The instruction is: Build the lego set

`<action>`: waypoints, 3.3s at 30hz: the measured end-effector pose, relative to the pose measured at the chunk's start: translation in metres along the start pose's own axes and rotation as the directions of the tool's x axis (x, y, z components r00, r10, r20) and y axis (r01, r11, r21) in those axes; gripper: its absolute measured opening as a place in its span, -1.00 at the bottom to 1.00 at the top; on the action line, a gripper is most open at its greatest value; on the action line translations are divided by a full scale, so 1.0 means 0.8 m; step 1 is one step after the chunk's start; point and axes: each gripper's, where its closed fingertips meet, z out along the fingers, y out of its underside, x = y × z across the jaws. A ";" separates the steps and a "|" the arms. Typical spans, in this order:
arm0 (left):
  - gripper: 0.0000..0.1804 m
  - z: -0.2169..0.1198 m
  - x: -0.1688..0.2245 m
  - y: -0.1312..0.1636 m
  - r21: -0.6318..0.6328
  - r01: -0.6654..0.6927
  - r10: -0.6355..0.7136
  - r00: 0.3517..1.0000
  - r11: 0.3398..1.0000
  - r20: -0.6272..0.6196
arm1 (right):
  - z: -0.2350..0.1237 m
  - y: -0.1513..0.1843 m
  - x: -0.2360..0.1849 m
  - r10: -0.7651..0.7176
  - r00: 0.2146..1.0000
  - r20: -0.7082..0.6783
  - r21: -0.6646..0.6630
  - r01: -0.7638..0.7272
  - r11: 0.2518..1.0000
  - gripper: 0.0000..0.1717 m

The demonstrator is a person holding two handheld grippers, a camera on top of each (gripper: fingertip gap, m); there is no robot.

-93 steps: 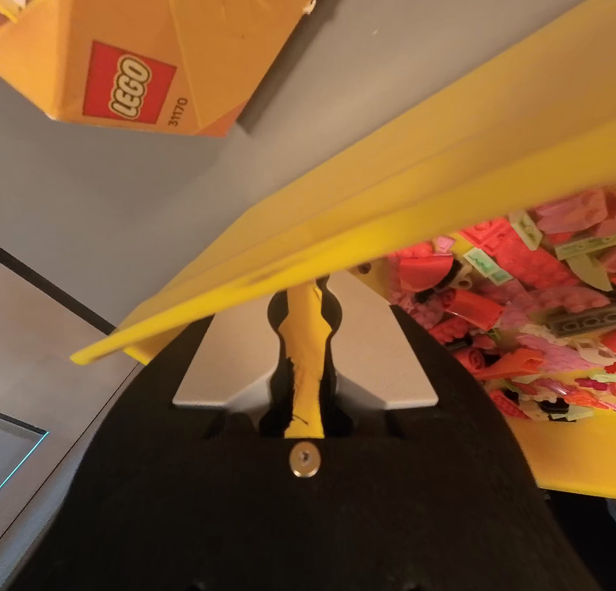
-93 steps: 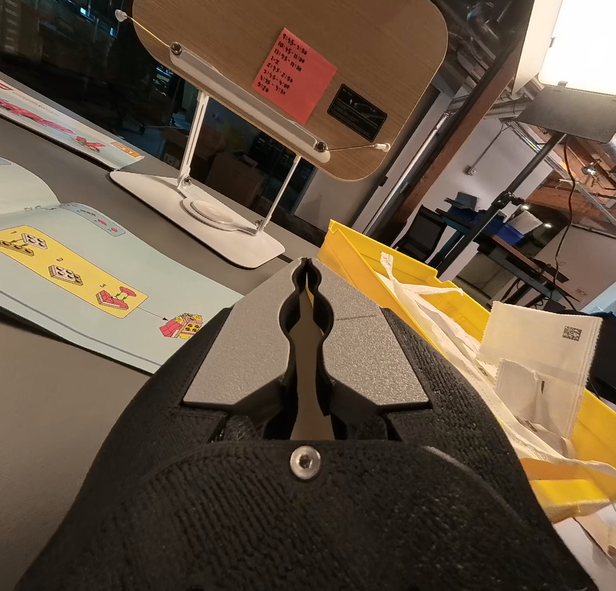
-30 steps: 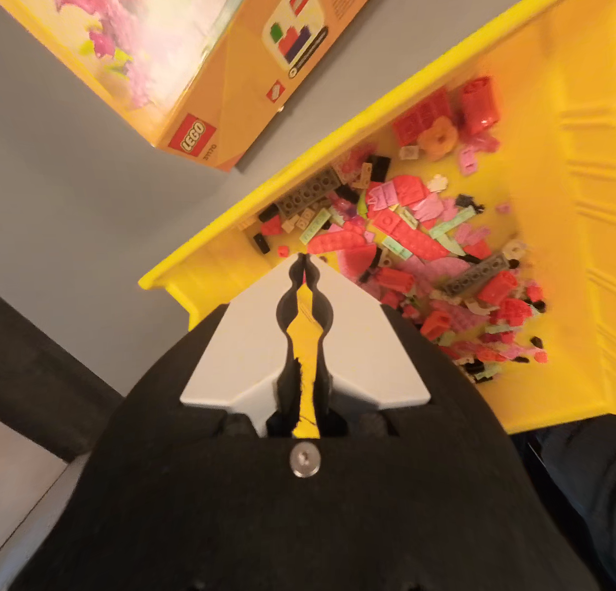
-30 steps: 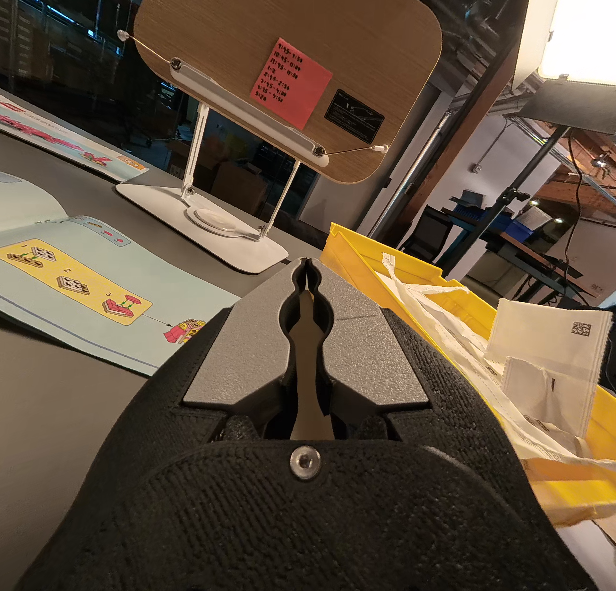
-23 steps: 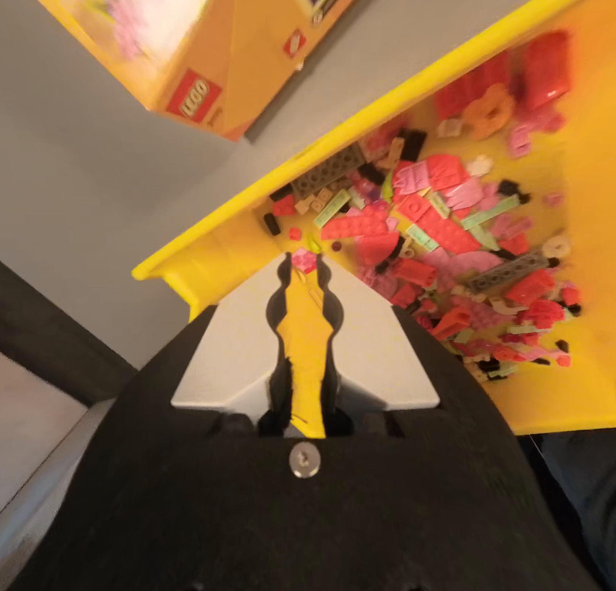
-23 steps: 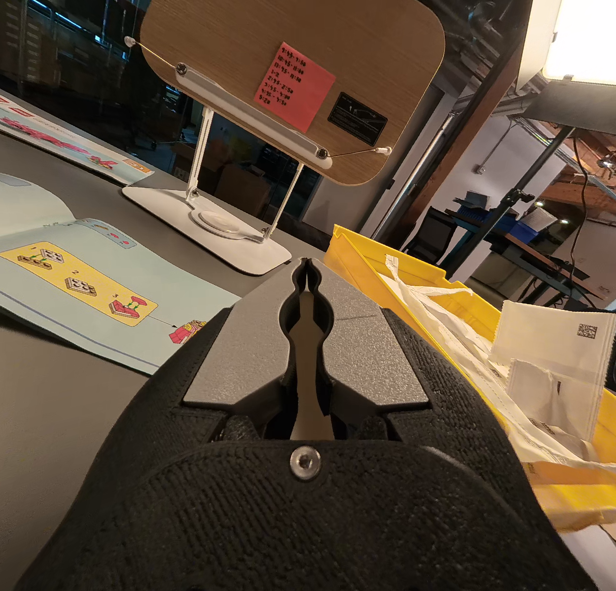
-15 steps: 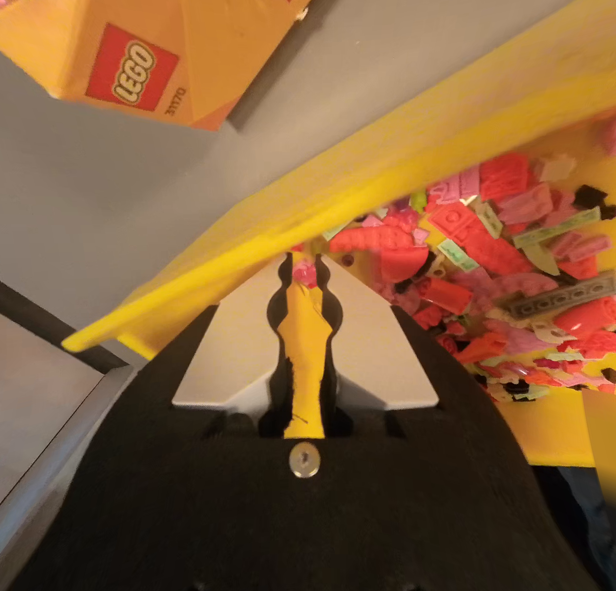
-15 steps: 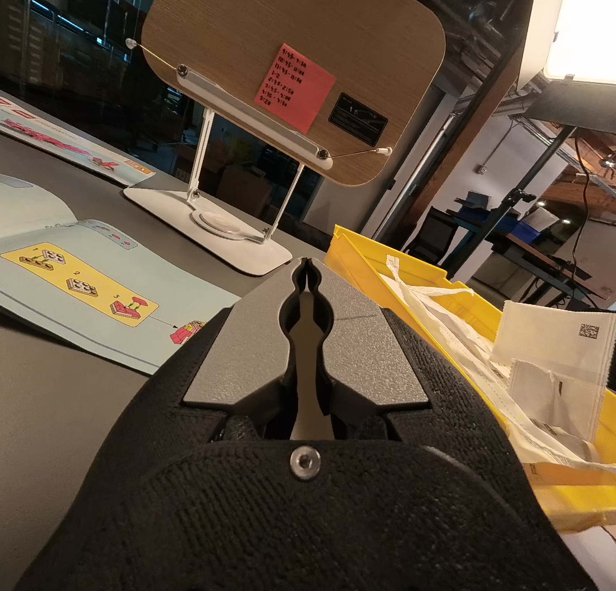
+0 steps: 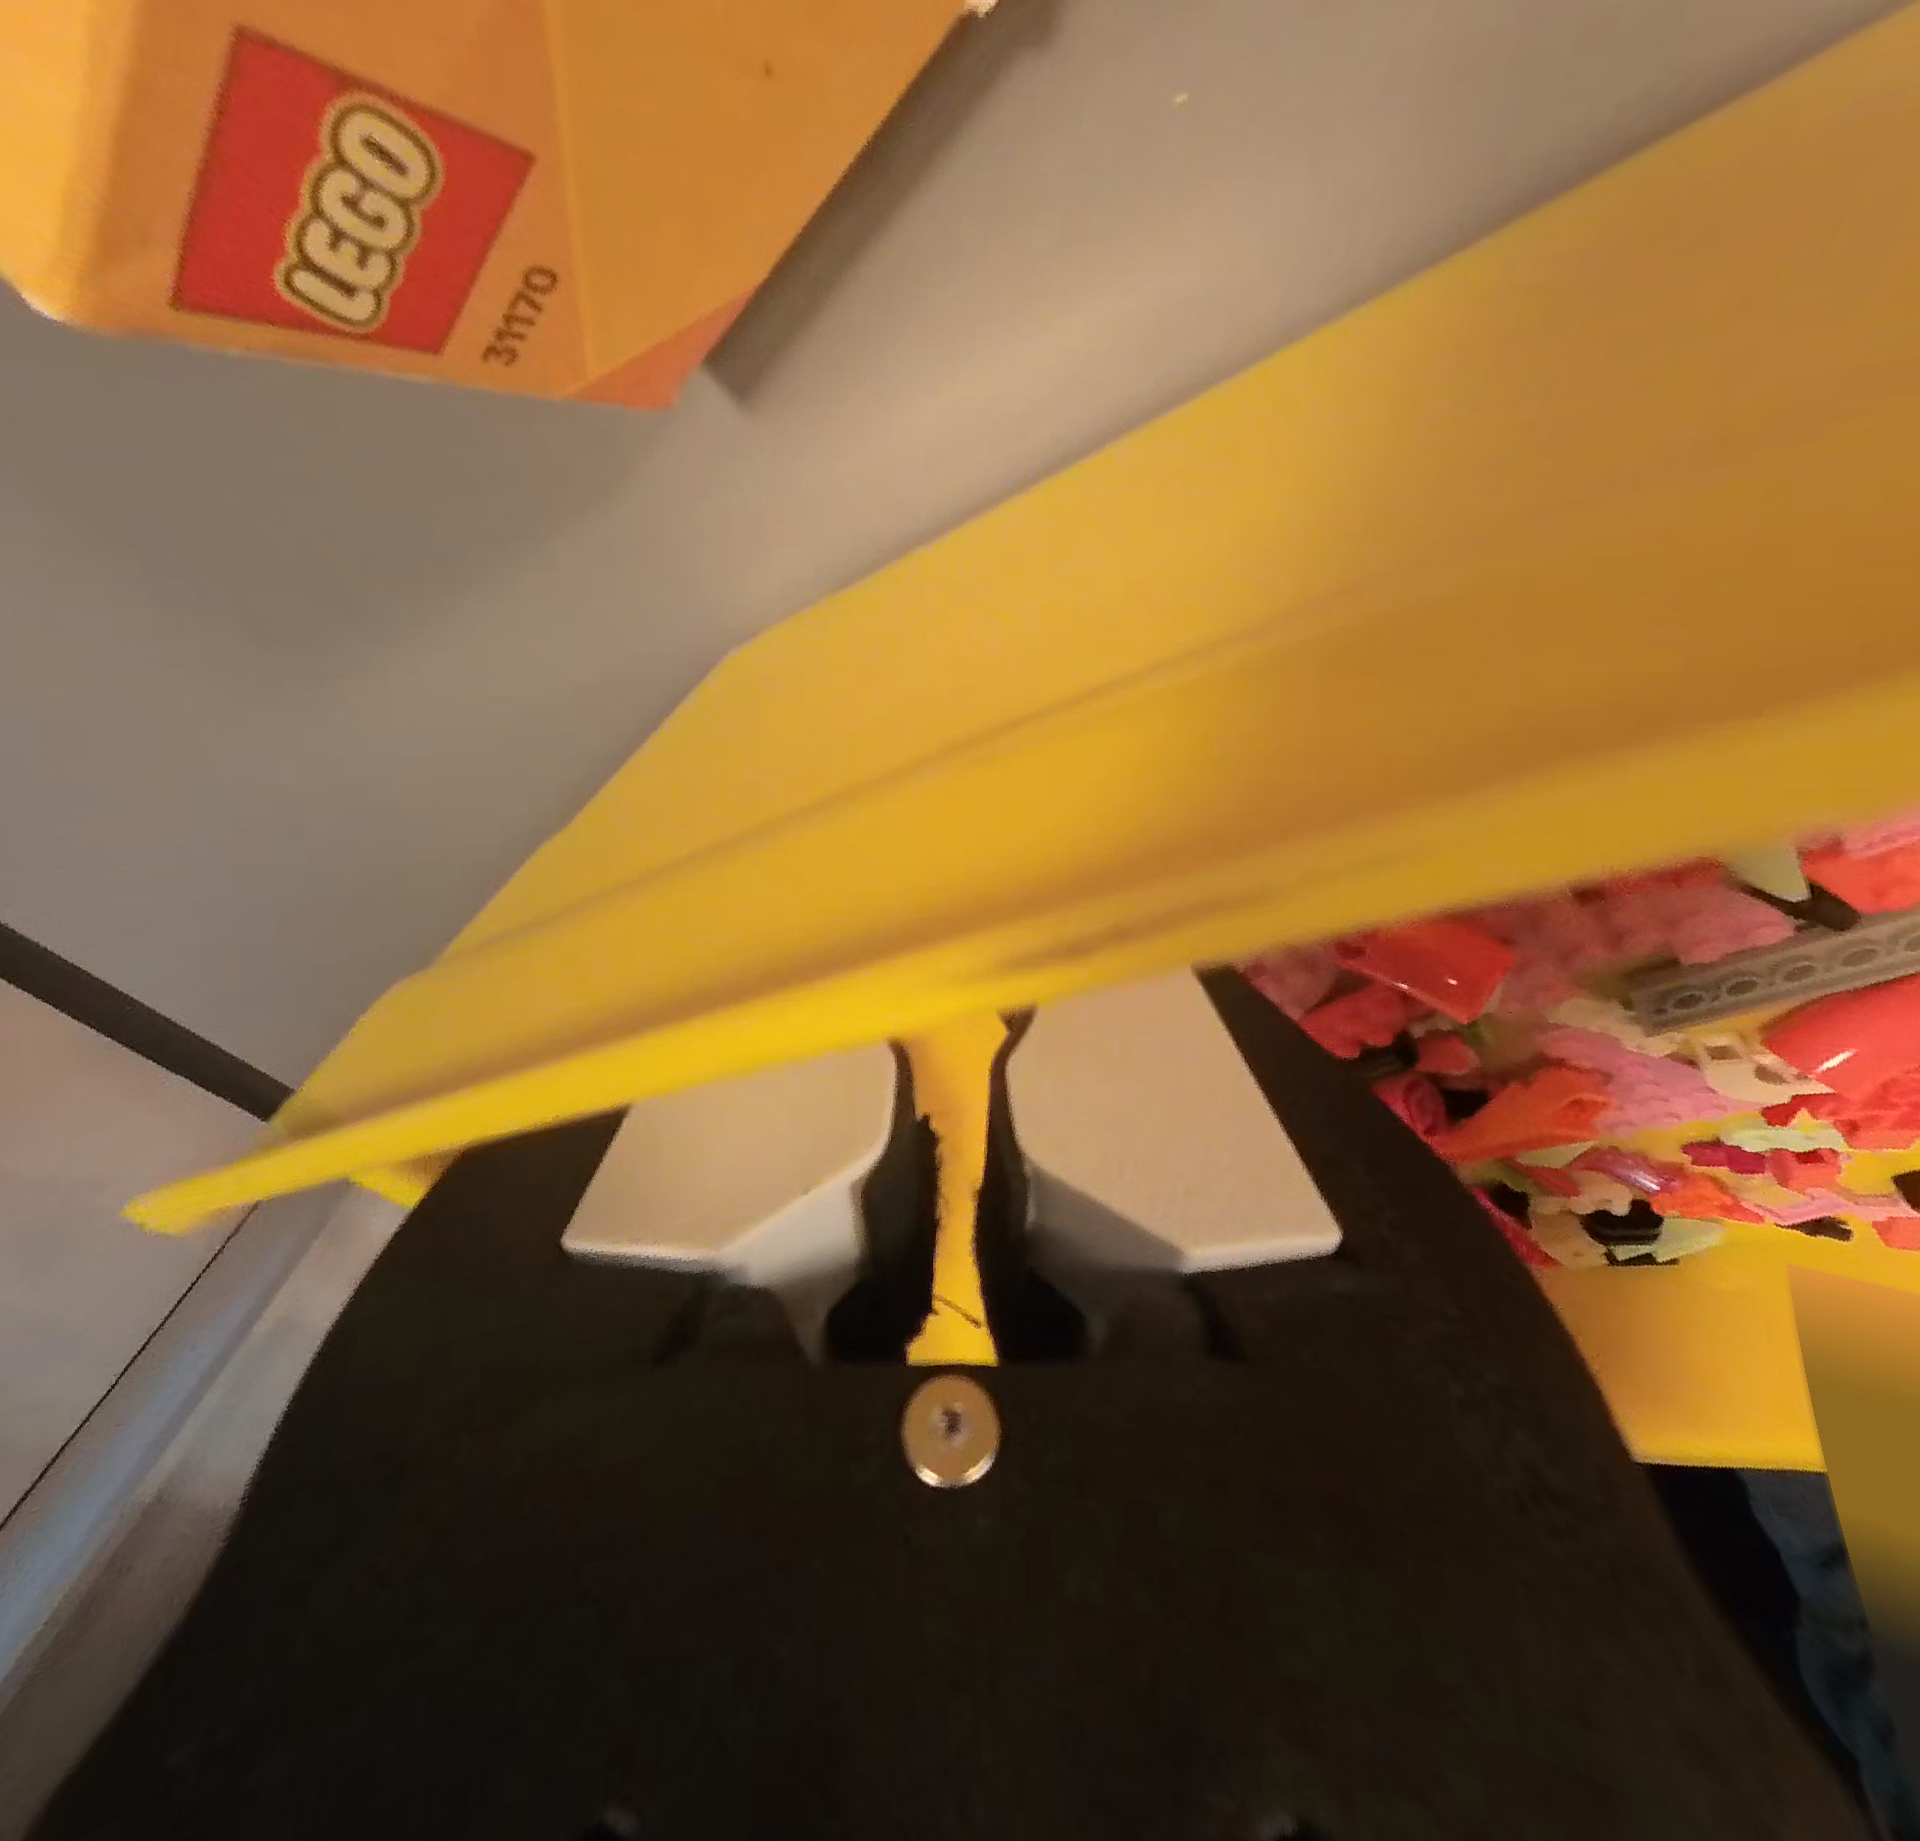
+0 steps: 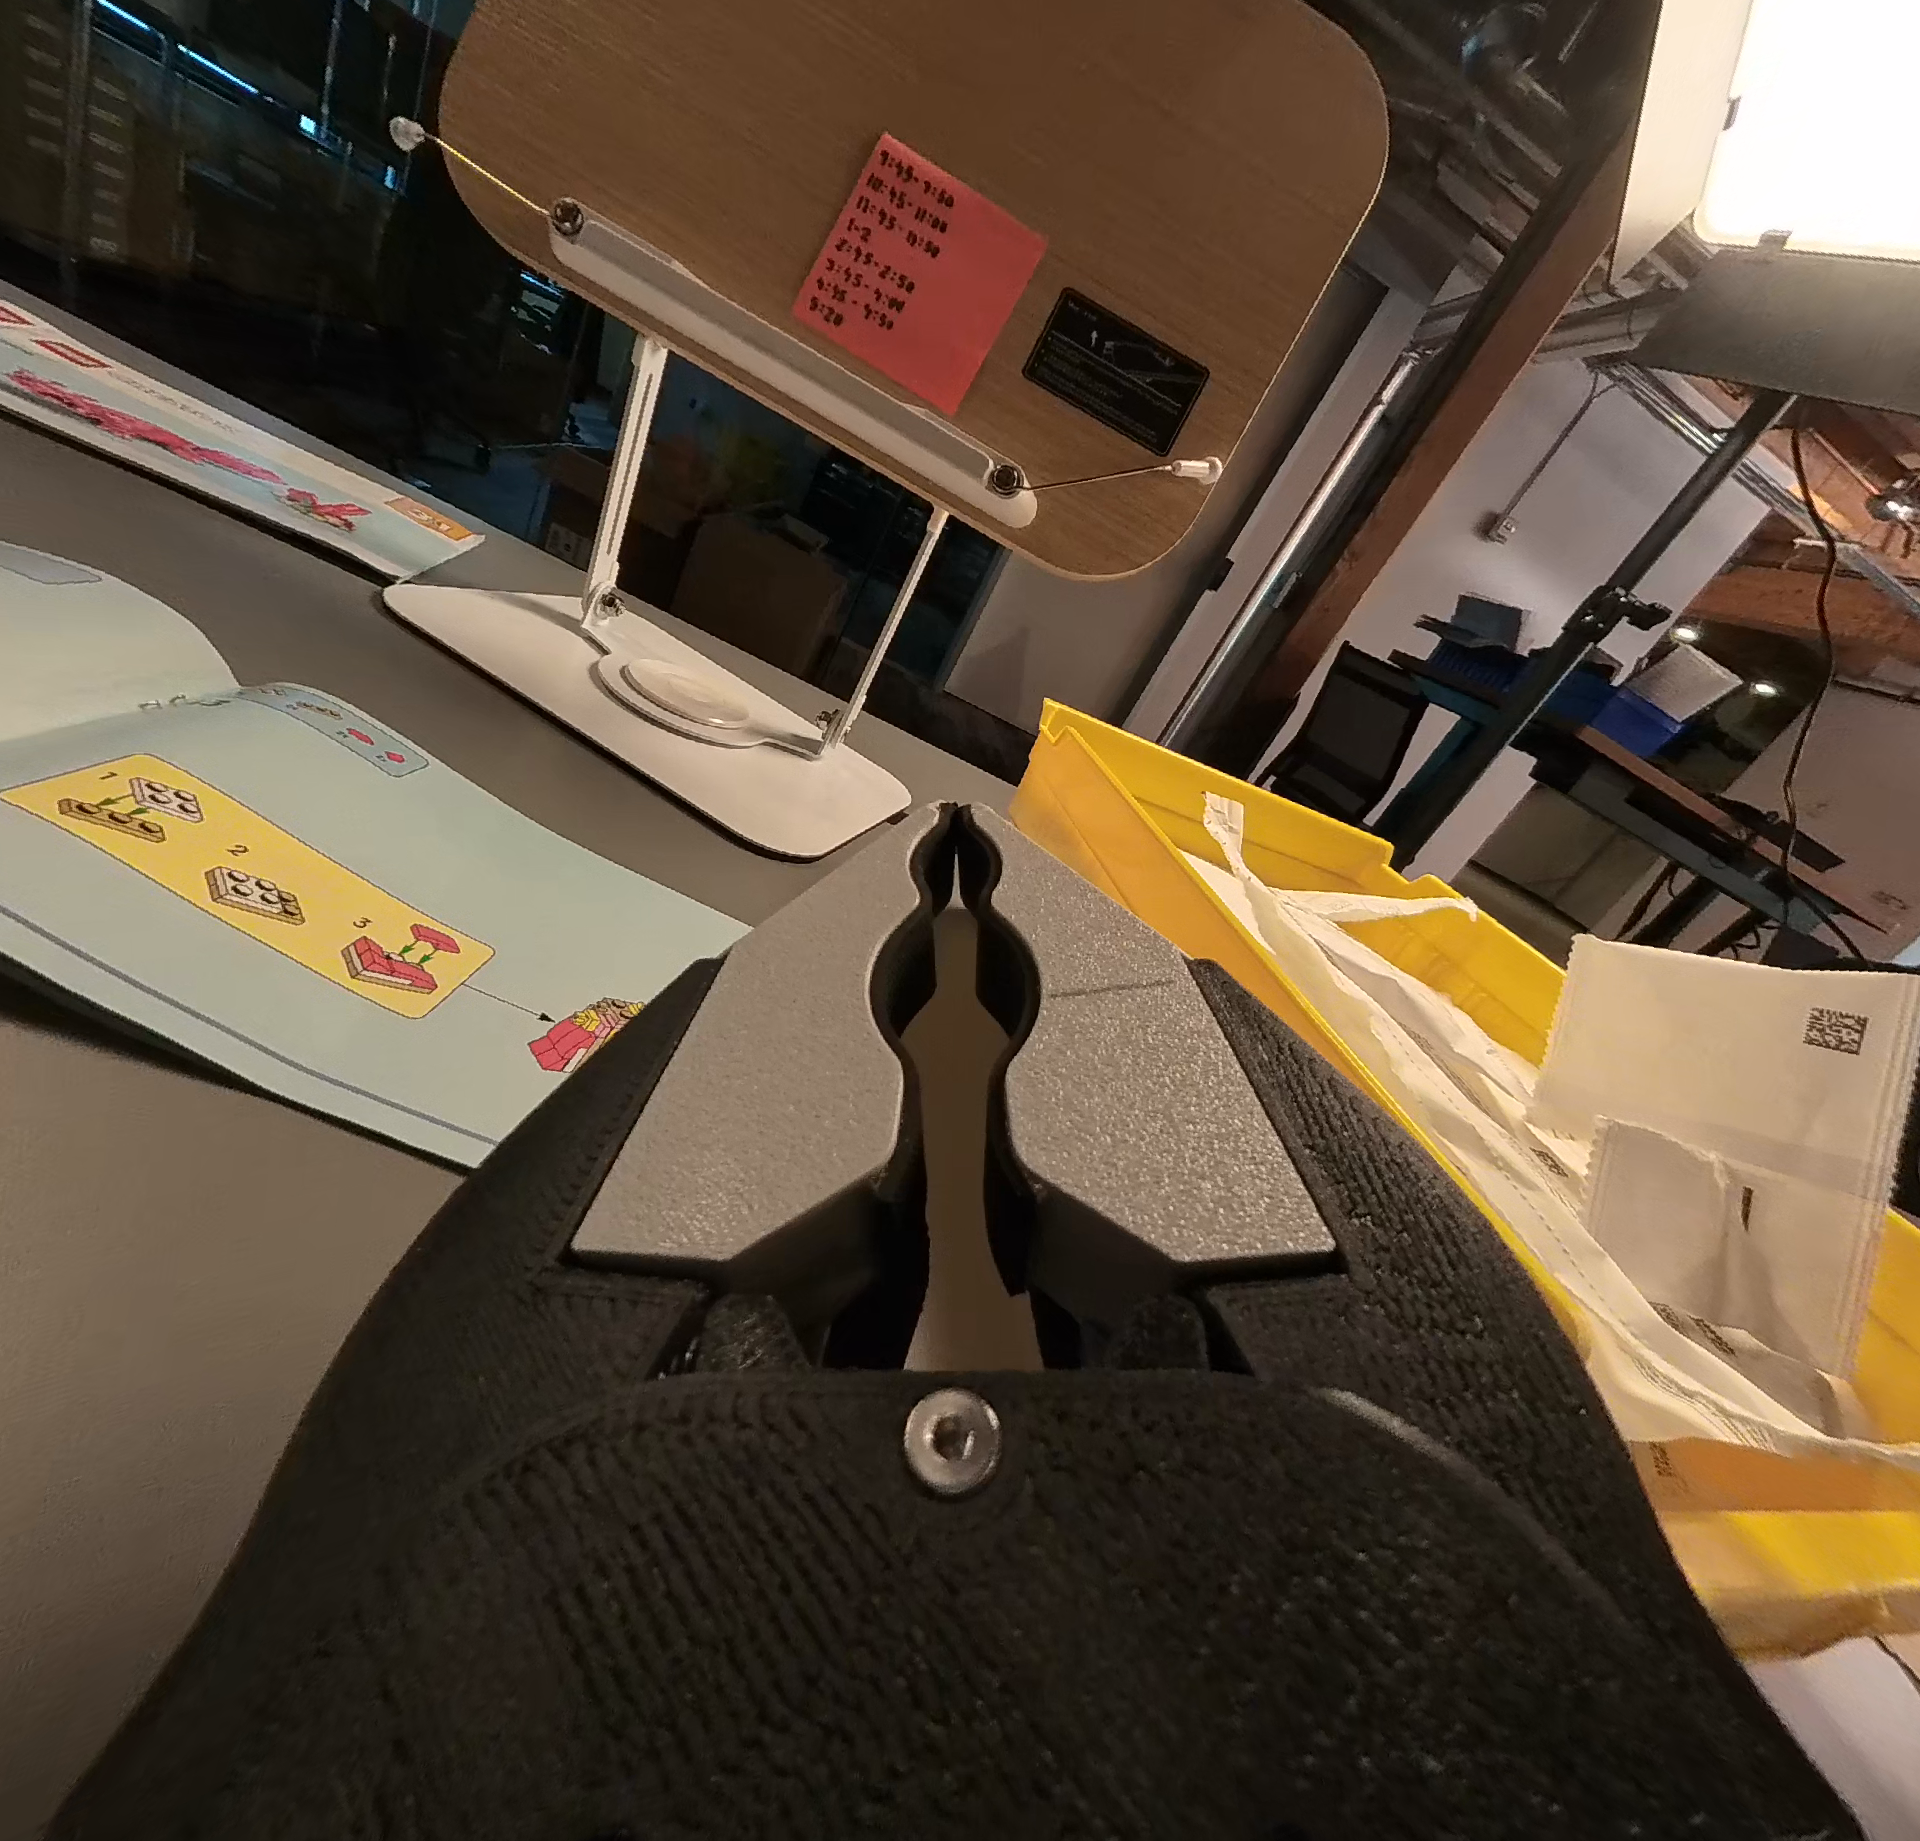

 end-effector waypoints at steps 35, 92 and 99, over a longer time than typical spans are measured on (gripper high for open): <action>-0.96 -0.132 0.070 -0.009 0.512 -0.047 0.023 0.998 0.858 0.053 | -0.002 -0.002 0.006 0.028 0.999 -0.020 0.016 -0.028 0.999 -1.00; -0.93 -0.122 0.116 -0.054 0.689 -0.189 0.261 0.965 0.699 0.001 | -0.010 -0.001 0.029 0.113 0.989 -0.098 0.031 -0.111 0.993 -1.00; -0.80 -0.078 0.139 -0.101 0.621 -0.237 0.352 0.933 0.747 -0.067 | -0.010 0.000 0.028 0.051 0.991 -0.125 0.009 -0.050 0.999 -1.00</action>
